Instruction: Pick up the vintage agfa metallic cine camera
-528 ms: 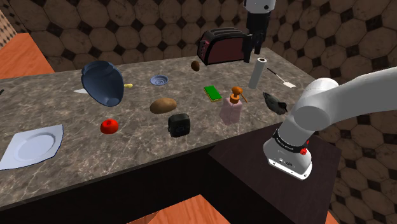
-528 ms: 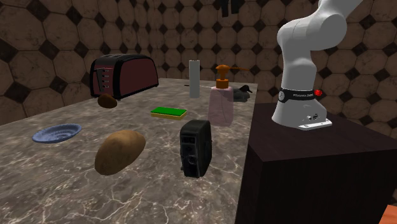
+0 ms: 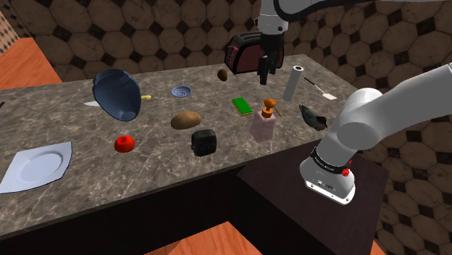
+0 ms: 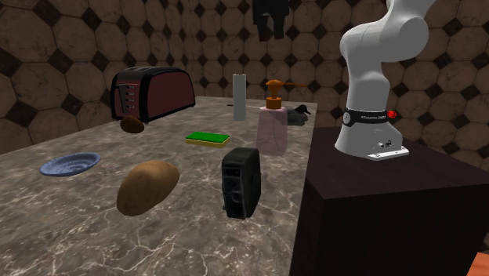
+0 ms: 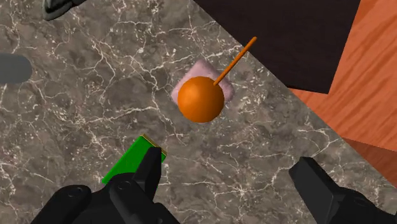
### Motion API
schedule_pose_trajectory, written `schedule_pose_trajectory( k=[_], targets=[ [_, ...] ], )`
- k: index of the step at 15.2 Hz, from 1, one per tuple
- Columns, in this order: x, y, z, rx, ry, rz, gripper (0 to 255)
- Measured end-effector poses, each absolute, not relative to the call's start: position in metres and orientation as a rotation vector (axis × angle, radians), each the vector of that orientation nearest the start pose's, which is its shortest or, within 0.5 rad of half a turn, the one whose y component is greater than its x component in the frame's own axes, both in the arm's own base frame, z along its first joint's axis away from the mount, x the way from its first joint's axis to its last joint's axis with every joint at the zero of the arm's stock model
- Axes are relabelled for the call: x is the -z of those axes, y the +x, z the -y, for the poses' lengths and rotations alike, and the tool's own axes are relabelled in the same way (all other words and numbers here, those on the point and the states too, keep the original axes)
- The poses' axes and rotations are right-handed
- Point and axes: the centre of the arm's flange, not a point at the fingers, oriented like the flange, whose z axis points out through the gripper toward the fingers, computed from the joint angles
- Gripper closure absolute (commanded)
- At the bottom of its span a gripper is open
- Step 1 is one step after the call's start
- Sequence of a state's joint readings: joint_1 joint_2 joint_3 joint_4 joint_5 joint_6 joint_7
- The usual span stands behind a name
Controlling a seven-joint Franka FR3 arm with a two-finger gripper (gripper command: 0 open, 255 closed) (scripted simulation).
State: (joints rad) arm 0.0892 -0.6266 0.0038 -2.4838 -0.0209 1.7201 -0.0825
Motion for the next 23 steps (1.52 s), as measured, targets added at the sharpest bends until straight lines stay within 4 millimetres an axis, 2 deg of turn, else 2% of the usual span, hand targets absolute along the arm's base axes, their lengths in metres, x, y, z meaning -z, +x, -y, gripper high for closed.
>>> schedule_pose_trajectory(
  k=[5, 11, 19, 22, 23],
  targets=[
    [-0.448, 0.377, -0.07, -0.217, -3.104, 0.479, 0],
    [-0.391, 0.404, -0.12, -0.218, -3.04, 0.709, 0],
    [-0.321, 0.432, -0.189, -0.215, -2.929, 1.005, 0],
    [-0.299, 0.435, -0.222, -0.214, -2.88, 1.112, 0],
    [-0.292, 0.435, -0.227, -0.214, -2.87, 1.134, 0]
  ],
)
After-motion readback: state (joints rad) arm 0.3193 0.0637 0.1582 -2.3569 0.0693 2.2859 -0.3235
